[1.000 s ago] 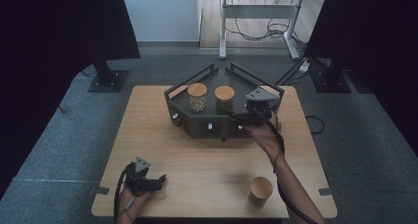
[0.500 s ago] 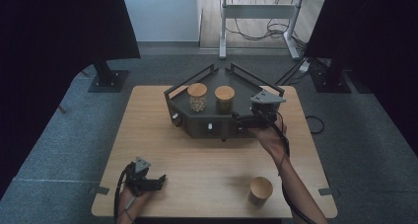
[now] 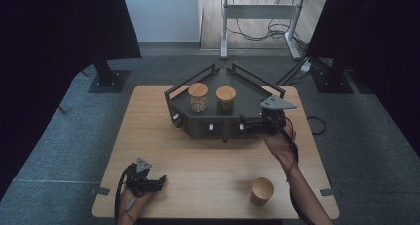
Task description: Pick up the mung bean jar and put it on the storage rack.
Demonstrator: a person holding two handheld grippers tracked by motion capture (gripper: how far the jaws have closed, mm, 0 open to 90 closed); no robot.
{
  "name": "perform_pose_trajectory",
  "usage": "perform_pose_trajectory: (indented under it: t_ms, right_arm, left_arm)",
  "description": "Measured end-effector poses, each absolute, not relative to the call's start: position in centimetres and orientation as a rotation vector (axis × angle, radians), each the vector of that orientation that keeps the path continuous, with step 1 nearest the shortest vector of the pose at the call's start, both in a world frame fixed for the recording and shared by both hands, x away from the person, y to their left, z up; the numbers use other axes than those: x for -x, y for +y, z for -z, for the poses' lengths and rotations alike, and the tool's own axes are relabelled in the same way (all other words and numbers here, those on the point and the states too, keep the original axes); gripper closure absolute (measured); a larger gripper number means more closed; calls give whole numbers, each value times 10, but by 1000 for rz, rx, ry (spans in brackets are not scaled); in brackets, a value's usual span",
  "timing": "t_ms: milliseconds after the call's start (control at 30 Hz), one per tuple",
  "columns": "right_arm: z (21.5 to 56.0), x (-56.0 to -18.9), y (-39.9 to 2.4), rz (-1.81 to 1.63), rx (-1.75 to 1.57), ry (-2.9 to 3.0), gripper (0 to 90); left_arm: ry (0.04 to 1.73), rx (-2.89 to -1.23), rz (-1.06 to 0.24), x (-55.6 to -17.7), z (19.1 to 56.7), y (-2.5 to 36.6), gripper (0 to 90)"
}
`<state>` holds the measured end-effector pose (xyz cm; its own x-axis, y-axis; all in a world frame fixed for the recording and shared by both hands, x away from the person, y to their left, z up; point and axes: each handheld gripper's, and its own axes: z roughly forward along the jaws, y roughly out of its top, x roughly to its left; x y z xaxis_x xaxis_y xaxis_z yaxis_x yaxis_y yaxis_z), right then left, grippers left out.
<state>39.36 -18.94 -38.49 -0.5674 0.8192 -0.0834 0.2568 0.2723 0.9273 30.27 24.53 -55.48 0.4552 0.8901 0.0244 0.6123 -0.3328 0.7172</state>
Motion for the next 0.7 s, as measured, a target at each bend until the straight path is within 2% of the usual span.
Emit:
perform_pose_trajectory:
  t_ms: [700]
  right_arm:
    - [392,-378,-201,-1242,-953,1972,50]
  left_arm:
    - [1249,-2066,-556,-303,555,245,32]
